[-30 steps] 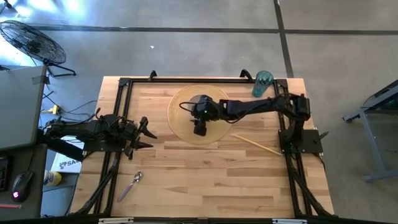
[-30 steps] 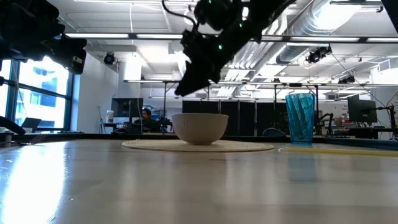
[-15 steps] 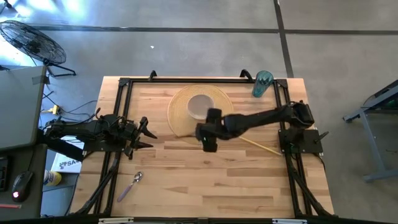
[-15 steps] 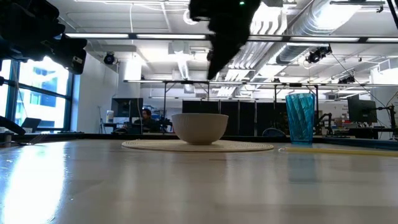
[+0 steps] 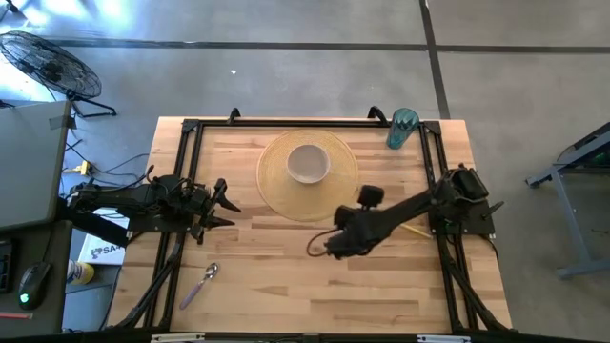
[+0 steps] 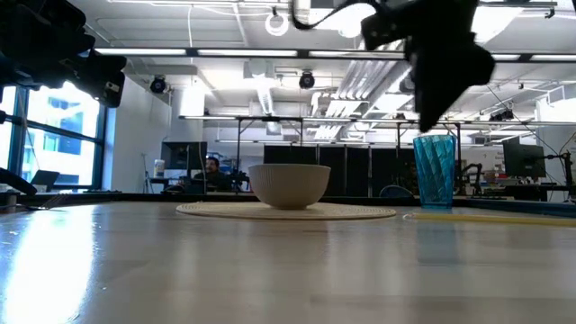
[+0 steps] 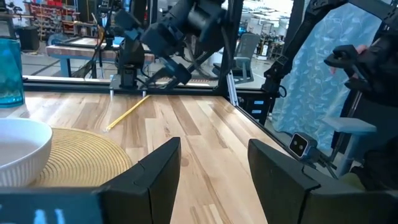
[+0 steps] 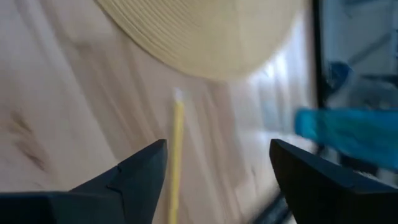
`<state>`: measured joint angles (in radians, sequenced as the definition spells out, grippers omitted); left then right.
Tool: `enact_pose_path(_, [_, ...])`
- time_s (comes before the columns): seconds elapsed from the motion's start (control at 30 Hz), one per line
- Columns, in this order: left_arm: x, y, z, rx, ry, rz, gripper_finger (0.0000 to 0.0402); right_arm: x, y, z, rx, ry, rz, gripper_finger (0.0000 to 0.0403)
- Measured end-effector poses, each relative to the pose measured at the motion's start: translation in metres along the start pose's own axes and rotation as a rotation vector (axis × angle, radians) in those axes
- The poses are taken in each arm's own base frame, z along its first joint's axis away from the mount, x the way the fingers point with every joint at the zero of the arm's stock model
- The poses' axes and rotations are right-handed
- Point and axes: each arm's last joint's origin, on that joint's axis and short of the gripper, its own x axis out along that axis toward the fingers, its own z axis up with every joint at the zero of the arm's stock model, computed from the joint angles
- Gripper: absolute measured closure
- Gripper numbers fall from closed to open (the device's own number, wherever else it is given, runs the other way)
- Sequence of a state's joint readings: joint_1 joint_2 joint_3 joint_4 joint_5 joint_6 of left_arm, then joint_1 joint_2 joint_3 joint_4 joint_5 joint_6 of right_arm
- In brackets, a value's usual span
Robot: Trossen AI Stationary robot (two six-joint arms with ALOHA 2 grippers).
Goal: Pick & Place Utensil
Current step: Put the blue cup into the top right of the white bowl on the brown mat
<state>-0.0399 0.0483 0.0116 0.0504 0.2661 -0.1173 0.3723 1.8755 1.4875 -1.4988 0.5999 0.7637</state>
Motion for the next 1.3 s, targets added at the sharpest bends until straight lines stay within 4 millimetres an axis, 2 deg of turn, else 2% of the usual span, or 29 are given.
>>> enact_pose_path(0.2, [0.000, 0.000, 0.000, 0.000, 0.000, 0.000, 0.0216, -0.005, 0.000, -0.022, 0.084, -0.011, -0.069, 0.0073])
enact_pose_path(0.4, [0.000, 0.000, 0.000, 0.000, 0.000, 0.000, 0.0216, 0.002, -0.025, -0.054, 0.285, -0.035, -0.059, 0.0026])
enact_pose_path(0.57, [0.000, 0.000, 0.000, 0.000, 0.000, -0.001, 0.0216, 0.021, -0.045, -0.086, 0.534, -0.151, 0.032, 0.0005])
enact_pose_path(0.73, [0.000, 0.000, 0.000, 0.000, 0.000, 0.000, 0.0216, 0.050, -0.058, -0.104, 0.823, -0.259, 0.150, 0.0003])
enact_pose_path(0.97, [0.000, 0.000, 0.000, 0.000, 0.000, -0.001, 0.0216, 0.103, -0.070, -0.118, 1.134, -0.321, 0.185, 0.0003])
enact_pose_path(1.13, [0.000, 0.000, 0.000, 0.000, 0.000, -0.001, 0.0216, 0.139, -0.076, -0.118, 1.250, -0.333, 0.156, 0.0003])
enact_pose_path(1.3, [0.000, 0.000, 0.000, 0.000, 0.000, -0.005, 0.0216, 0.161, -0.090, -0.112, 1.306, -0.325, 0.080, 0.0012])
